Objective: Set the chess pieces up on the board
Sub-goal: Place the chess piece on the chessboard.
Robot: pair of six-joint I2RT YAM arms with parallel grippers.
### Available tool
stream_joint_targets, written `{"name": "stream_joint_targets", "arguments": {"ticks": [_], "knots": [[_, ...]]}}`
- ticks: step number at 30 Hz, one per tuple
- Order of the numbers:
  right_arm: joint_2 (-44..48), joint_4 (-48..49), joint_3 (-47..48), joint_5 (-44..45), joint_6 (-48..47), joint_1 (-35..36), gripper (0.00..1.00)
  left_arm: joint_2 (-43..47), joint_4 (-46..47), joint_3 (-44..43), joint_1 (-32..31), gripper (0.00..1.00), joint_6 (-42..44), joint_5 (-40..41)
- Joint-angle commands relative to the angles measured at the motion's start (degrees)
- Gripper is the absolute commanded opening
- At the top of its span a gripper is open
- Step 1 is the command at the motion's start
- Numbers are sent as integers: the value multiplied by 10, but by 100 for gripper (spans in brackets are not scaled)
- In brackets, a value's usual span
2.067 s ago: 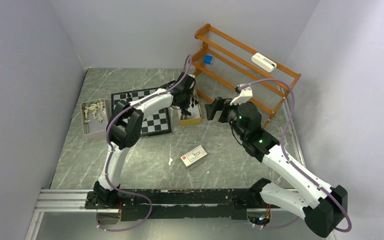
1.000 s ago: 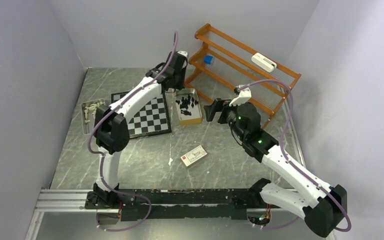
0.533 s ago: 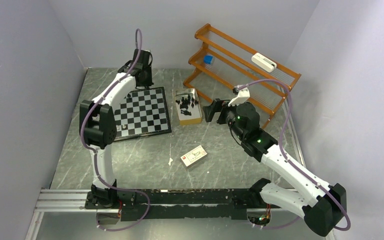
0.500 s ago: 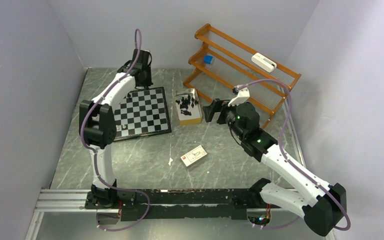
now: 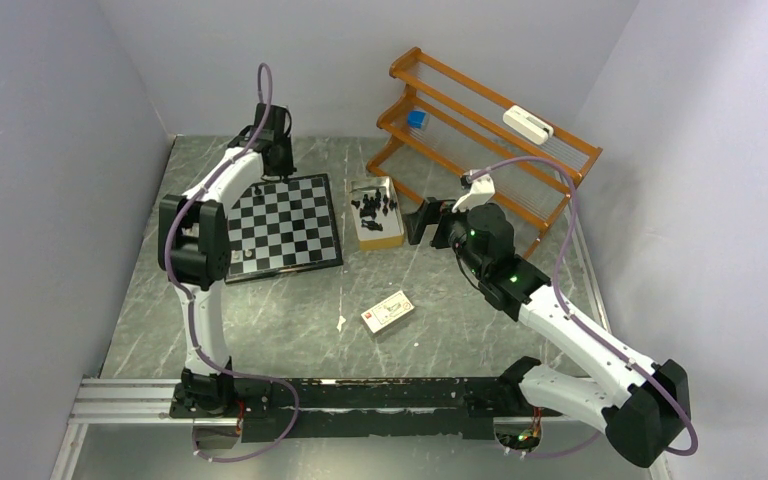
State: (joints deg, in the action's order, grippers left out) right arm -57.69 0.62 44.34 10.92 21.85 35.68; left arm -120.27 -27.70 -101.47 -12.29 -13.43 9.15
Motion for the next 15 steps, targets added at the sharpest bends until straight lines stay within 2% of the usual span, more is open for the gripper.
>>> {"name": "stream_joint_targets", "arguments": {"ticks": [1, 15], "knots": [[4, 19, 5, 4, 1, -1, 100, -11, 33, 12, 18, 20, 1, -18], [7, 17, 5, 7, -2, -1, 100, -29, 39, 22, 33, 21, 1, -32]]}}
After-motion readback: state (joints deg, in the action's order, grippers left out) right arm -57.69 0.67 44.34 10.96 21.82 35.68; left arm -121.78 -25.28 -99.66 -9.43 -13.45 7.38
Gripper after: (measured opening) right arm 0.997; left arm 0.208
